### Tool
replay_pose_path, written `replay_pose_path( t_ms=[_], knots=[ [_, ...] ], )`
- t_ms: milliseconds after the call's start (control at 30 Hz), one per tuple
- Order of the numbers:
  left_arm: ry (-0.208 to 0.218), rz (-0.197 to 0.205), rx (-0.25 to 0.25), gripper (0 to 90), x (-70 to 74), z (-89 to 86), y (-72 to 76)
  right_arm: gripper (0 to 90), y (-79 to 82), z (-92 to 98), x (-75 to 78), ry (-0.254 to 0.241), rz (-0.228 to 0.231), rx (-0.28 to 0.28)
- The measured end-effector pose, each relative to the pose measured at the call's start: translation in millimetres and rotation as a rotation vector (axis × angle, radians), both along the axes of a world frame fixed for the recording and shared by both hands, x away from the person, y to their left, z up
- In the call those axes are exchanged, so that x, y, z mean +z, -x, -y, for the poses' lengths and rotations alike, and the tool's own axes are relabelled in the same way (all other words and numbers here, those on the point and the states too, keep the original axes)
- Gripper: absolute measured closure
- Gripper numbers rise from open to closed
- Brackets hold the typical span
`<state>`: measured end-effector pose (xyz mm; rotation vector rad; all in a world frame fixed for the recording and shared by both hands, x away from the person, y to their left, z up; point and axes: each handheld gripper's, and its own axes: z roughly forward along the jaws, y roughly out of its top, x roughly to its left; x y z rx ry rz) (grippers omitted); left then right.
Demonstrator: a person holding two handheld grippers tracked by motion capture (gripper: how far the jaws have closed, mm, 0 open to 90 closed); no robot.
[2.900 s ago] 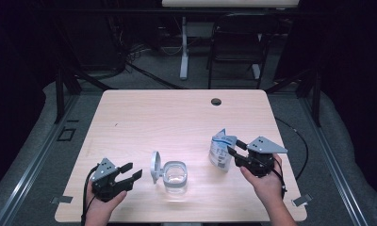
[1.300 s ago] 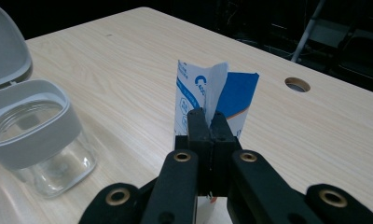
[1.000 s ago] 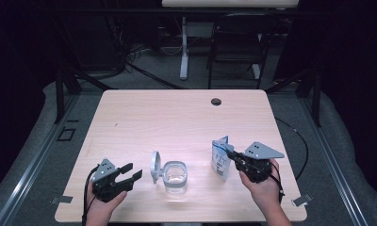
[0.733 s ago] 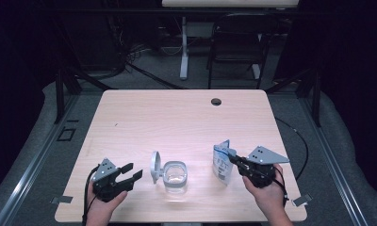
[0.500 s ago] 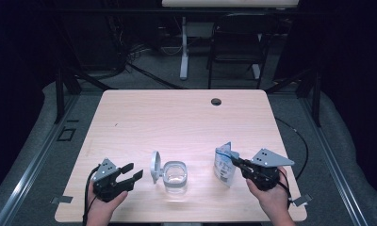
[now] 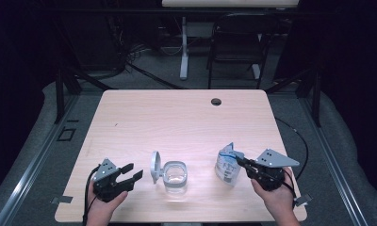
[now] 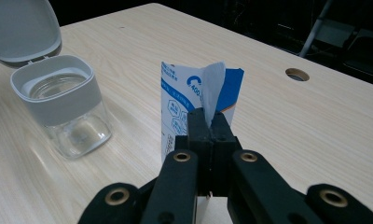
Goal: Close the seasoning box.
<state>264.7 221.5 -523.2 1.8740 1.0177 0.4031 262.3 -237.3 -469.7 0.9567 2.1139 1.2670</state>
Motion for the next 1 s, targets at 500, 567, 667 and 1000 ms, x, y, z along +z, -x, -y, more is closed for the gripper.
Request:
replay_pose_path(
  t_ms=[500, 567, 667, 1000],
  knots=[
    [-0.002, -0.001, -0.001, 50.6, 1.1, -1.2, 0.3, 84.7, 2.3, 0.6, -1.9, -0.013, 0.008, -0.004],
    [-0.003, 0.001, -0.001, 50.6, 1.2, -1.5, 0.2, 83.0, 2.2, 0.5, -2.9, -0.016, 0.006, -0.009],
    [0.004, 0.005, 0.004, 50.6, 0.7, -1.7, 0.7, 78.6, 1.4, 0.5, -5.1, -0.024, -0.006, -0.010],
    [0.009, 0.007, 0.007, 50.6, -1.8, -2.2, 1.7, 61.9, -0.5, -3.4, -13.2, -0.030, -0.020, -0.014]
  ],
)
